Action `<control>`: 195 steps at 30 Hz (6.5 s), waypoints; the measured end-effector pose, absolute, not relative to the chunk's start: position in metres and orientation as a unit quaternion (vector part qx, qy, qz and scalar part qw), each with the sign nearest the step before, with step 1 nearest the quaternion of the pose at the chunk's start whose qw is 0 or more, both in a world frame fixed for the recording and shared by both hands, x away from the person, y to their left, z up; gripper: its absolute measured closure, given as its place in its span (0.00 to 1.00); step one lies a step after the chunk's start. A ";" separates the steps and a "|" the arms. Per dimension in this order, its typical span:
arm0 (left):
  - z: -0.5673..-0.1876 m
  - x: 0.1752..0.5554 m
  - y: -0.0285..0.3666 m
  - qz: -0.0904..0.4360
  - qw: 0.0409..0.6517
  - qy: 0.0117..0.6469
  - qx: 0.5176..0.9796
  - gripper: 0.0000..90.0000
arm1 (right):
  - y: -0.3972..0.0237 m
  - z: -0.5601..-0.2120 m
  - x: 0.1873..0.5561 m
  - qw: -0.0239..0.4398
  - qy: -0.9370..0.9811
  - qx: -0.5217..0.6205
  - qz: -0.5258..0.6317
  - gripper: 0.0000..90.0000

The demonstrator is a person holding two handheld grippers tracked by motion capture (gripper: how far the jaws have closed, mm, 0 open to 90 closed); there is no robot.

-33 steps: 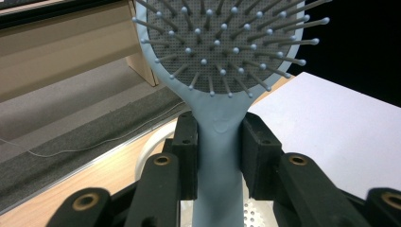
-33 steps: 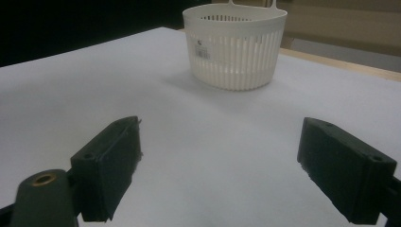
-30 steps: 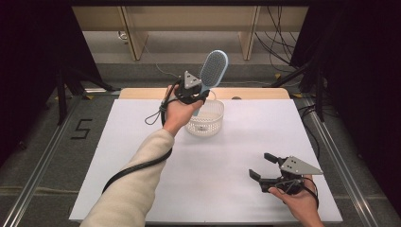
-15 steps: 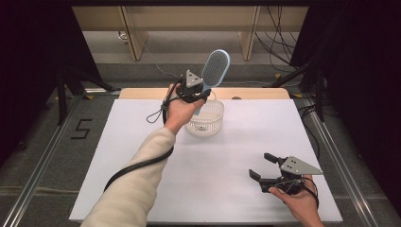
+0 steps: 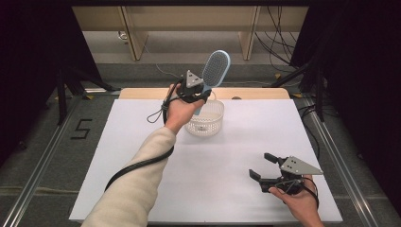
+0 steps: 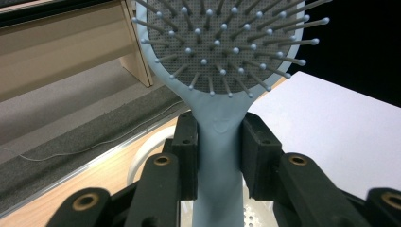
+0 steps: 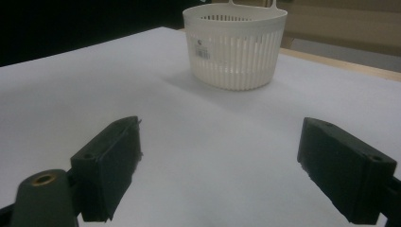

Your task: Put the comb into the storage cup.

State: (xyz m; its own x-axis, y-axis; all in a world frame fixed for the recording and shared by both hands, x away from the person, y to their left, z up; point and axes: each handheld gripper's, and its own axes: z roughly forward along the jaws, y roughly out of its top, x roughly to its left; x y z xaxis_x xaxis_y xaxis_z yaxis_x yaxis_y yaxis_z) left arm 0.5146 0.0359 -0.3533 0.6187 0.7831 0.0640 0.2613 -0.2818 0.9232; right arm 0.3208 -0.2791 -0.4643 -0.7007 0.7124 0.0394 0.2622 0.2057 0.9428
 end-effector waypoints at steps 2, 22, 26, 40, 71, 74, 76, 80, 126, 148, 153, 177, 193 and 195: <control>-0.354 0.515 0.036 0.266 0.489 0.346 0.756 0.77 | -0.279 -0.465 0.321 0.209 0.748 0.325 0.540 0.17; -0.362 0.518 0.038 0.267 0.486 0.344 0.758 0.77 | -0.279 -0.464 0.321 0.208 0.747 0.327 0.540 0.17; -0.364 0.518 0.038 0.266 0.485 0.344 0.758 0.77 | -0.279 -0.464 0.321 0.208 0.747 0.326 0.541 0.17; -0.369 0.520 0.039 0.265 0.484 0.343 0.760 0.77 | -0.279 -0.464 0.321 0.208 0.746 0.326 0.542 0.17; -0.378 0.523 0.038 0.264 0.482 0.343 0.762 0.77 | -0.279 -0.465 0.321 0.209 0.746 0.325 0.542 0.17; -0.379 0.524 0.038 0.263 0.483 0.344 0.761 0.77 | -0.279 -0.465 0.321 0.208 0.747 0.325 0.541 0.17; -0.380 0.524 0.038 0.264 0.482 0.342 0.762 0.77 | -0.279 -0.465 0.321 0.209 0.747 0.326 0.540 0.17; -0.382 0.524 0.038 0.263 0.481 0.342 0.763 0.77 | -0.279 -0.465 0.321 0.208 0.747 0.326 0.541 0.17; -0.398 0.526 0.036 0.251 0.473 0.346 0.770 0.77 | -0.279 -0.465 0.321 0.207 0.748 0.325 0.540 0.17; -0.404 0.527 0.036 0.256 0.466 0.346 0.773 0.77 | -0.278 -0.465 0.321 0.206 0.748 0.324 0.541 0.17; -0.406 0.527 0.035 0.257 0.464 0.344 0.775 0.77 | -0.278 -0.465 0.321 0.206 0.748 0.324 0.541 0.17; -0.415 0.526 0.035 0.255 0.433 0.344 0.793 0.75 | -0.279 -0.465 0.321 0.205 0.750 0.326 0.539 0.17; -0.398 0.506 0.050 0.235 0.405 0.376 0.800 0.32 | -0.278 -0.466 0.321 0.204 0.751 0.328 0.536 0.17; -0.395 0.504 0.052 0.240 0.404 0.385 0.794 0.26 | -0.279 -0.466 0.321 0.204 0.751 0.328 0.536 0.17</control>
State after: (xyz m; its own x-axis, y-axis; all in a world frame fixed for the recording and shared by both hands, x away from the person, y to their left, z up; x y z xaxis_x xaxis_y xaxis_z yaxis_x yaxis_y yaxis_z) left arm 0.5035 0.0520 -0.3949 0.5890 0.8051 0.0699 0.4174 -0.3772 0.8267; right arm 0.3213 -0.2785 -0.4656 -0.7019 0.7109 0.0443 0.2732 0.2112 0.9385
